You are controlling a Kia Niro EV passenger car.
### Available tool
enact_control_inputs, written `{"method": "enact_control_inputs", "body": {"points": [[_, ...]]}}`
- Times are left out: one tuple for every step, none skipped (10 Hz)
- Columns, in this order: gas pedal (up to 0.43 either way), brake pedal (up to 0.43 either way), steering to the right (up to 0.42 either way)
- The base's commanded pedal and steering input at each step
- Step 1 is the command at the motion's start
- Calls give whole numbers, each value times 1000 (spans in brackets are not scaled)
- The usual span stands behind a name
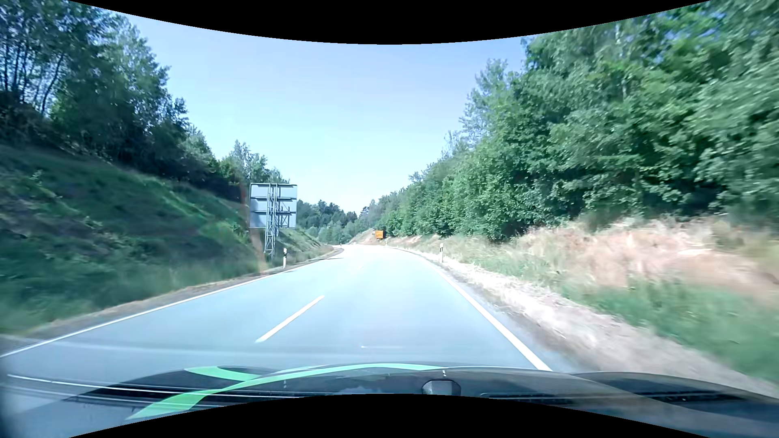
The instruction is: Follow the waypoints while adhering to traffic rules and regulations
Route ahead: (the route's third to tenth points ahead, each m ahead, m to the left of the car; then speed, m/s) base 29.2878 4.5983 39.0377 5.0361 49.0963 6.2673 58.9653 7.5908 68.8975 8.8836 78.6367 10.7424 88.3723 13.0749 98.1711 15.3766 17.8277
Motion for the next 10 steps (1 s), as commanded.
{"method": "enact_control_inputs", "body": {"points": [[118,0,-14],[118,0,-15],[118,0,-14],[118,0,-15],[118,0,-15],[130,0,-15],[138,0,-15],[150,0,-14],[138,0,-15],[130,0,-15]]}}
